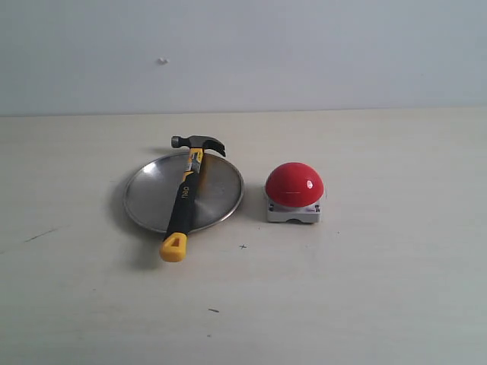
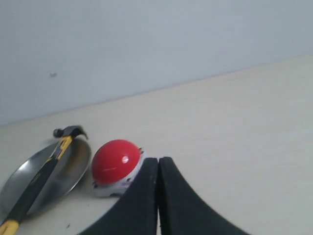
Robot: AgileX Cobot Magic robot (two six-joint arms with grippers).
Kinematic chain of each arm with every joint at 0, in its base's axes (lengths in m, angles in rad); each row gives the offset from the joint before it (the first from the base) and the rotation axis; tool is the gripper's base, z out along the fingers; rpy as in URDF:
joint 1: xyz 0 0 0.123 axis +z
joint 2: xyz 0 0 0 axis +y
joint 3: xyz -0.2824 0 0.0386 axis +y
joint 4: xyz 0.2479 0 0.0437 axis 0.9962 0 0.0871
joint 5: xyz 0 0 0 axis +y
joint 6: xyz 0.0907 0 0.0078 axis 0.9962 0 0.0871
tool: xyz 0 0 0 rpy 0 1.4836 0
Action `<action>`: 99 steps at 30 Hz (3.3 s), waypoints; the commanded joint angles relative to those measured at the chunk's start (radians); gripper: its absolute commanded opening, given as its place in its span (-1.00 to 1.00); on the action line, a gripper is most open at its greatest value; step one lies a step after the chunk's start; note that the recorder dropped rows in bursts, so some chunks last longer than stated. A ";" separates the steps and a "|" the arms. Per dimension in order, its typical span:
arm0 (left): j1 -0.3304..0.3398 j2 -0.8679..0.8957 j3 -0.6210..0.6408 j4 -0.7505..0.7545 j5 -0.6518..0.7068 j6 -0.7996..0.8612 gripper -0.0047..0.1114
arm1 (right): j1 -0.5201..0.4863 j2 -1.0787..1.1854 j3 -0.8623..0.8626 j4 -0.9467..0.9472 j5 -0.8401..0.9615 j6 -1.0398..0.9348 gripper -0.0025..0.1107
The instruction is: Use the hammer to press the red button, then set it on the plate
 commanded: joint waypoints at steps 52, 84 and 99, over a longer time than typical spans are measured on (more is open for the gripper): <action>0.004 -0.005 0.003 -0.001 -0.005 0.003 -0.92 | -0.315 -0.390 0.195 1.530 -0.425 -1.535 -0.96; -0.129 -0.076 0.057 0.374 -0.182 0.209 -0.92 | -0.315 -0.390 0.195 1.530 -0.425 -1.535 -0.96; -0.121 -0.076 0.089 0.352 -0.365 0.207 -0.92 | -0.315 -0.390 0.195 1.530 -0.425 -1.535 -0.96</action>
